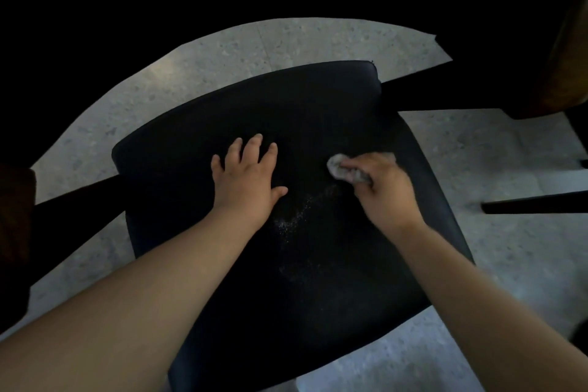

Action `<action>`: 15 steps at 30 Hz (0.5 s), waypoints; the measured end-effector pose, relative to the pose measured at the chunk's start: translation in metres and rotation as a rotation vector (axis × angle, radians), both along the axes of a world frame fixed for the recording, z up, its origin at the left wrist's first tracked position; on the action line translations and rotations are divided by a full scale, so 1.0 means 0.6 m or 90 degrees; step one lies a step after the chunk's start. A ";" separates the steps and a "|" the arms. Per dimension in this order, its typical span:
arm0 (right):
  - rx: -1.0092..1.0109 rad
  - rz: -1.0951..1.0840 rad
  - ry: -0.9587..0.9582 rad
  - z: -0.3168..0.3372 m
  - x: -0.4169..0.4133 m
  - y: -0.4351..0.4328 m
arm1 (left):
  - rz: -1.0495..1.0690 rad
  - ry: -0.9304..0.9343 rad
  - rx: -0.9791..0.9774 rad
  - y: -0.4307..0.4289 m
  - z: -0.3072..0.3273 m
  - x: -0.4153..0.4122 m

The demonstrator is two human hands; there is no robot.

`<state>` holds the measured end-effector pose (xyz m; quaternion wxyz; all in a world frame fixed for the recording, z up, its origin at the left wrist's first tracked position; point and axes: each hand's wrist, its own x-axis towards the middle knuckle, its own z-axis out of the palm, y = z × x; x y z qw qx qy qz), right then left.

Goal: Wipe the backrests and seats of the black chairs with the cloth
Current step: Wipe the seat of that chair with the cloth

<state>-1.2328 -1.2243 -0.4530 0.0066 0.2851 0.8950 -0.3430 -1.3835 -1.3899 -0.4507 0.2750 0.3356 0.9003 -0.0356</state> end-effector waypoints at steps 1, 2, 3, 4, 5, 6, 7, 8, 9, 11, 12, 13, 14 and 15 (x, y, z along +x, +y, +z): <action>-0.031 0.022 0.001 0.009 0.017 -0.006 | -0.001 0.001 -0.006 0.002 0.001 0.001; -0.044 0.034 0.007 0.015 0.027 -0.004 | 0.000 0.004 -0.009 0.003 0.001 0.001; -0.041 0.027 0.022 0.022 0.029 0.004 | 0.001 0.006 -0.009 0.004 0.000 0.002; -0.023 0.003 0.046 0.024 0.026 0.019 | 0.002 0.008 -0.008 0.004 -0.001 0.002; 0.004 -0.025 0.073 0.027 0.016 0.036 | 0.004 0.011 -0.009 0.004 -0.002 0.003; 0.030 -0.057 0.095 0.026 0.002 0.057 | 0.002 0.015 -0.012 0.004 -0.002 0.003; 0.048 -0.093 0.101 0.020 -0.013 0.078 | 0.000 0.019 -0.013 0.004 -0.002 0.004; 0.057 -0.129 0.091 0.011 -0.029 0.098 | 0.000 0.021 -0.011 0.004 -0.003 0.004; 0.060 -0.155 0.068 -0.003 -0.040 0.112 | -0.001 0.024 -0.009 0.004 -0.004 0.004; 0.039 -0.143 0.026 -0.022 -0.042 0.108 | -0.002 0.027 -0.006 0.002 -0.004 0.004; 0.026 -0.112 0.015 -0.025 -0.030 0.093 | -0.005 0.027 -0.007 0.001 -0.004 0.004; 0.017 -0.072 0.015 -0.021 -0.011 0.073 | -0.007 0.026 -0.009 0.001 -0.003 0.005; 0.002 -0.032 0.021 -0.012 0.012 0.051 | -0.005 0.027 -0.009 0.002 -0.003 0.005; -0.020 0.004 0.019 0.000 0.036 0.030 | -0.003 0.029 -0.009 0.002 -0.002 0.005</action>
